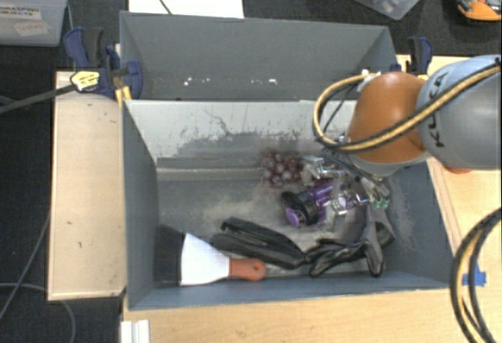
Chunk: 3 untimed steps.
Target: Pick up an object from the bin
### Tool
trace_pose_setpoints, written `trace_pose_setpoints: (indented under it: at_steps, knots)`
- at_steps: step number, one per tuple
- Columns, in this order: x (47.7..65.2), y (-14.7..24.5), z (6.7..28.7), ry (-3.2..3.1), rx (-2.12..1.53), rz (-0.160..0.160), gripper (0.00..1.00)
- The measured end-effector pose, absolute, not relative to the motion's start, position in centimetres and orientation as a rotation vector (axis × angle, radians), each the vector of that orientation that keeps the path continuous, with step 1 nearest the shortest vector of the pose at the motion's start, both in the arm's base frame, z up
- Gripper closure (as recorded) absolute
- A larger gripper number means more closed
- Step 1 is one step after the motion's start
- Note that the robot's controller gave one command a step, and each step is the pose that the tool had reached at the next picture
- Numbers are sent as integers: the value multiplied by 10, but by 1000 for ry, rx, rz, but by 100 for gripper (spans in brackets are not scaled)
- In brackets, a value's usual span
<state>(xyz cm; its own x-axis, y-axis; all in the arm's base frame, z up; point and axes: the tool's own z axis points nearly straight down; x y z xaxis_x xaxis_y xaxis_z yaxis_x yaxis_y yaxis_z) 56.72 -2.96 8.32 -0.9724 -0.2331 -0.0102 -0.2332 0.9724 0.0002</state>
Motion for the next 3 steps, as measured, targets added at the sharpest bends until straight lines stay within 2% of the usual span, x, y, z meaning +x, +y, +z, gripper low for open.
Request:
trace_pose_setpoints:
  at_steps: [1, 2, 3]
  knots:
    - [566, -29, 61, 3114, -358, 3, 0]
    - [589, -30, 69, 3008, -916, 2, 100]
    - [589, -30, 69, 3009, -915, 2, 100]
